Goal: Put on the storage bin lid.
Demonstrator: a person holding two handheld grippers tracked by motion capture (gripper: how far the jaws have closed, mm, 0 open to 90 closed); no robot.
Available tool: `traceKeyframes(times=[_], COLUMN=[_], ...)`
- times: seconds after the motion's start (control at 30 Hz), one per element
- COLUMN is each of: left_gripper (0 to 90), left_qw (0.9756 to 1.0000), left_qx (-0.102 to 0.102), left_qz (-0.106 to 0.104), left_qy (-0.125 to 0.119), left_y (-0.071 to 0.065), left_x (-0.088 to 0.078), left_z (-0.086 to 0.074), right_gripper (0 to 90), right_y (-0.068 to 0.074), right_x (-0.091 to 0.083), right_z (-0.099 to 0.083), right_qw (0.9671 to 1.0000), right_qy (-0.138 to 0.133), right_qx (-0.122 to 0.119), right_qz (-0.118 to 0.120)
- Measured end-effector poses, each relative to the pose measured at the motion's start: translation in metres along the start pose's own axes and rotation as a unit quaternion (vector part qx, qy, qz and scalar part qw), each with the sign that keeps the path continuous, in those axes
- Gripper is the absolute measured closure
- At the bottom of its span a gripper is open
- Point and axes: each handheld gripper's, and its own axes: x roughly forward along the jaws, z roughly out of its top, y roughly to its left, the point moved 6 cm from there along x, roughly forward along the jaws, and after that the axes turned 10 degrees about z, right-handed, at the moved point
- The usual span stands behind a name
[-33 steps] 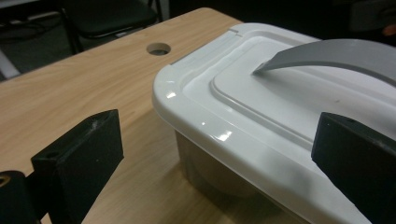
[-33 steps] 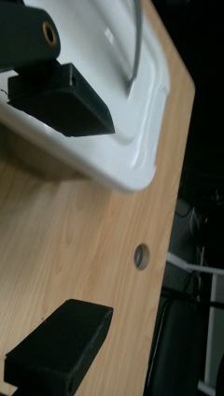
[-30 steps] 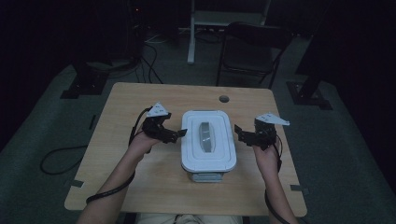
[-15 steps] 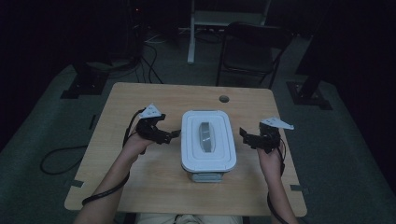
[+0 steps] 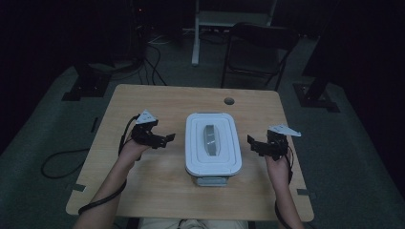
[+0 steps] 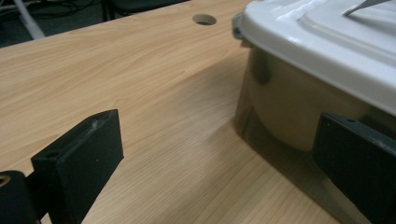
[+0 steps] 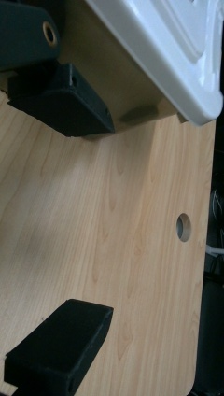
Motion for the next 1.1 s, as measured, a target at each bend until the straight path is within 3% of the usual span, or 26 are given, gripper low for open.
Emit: traceKeyframes(times=[0.3,0.57,1.1], left_gripper=[2.8,2.8,2.8], left_qw=[0.9998,0.9992,0.9968], left_qx=[-0.010,-0.023,-0.044], left_qz=[0.016,0.030,0.064], left_qy=[0.004,0.009,0.020], left_y=[0.013,0.023,0.045], left_x=[-0.006,-0.010,-0.025], left_z=[-0.015,-0.027,-0.056], right_gripper=[11.0,10.9,10.9], right_y=[-0.005,-0.010,-0.032], right_x=[0.003,0.001,-0.015], right_z=[-0.015,-0.022,-0.046], right_qw=[1.0000,1.0000,0.9994], right_qy=[0.010,0.000,0.003], right_qx=[0.001,0.005,0.018], right_qz=[0.001,0.002,-0.030])
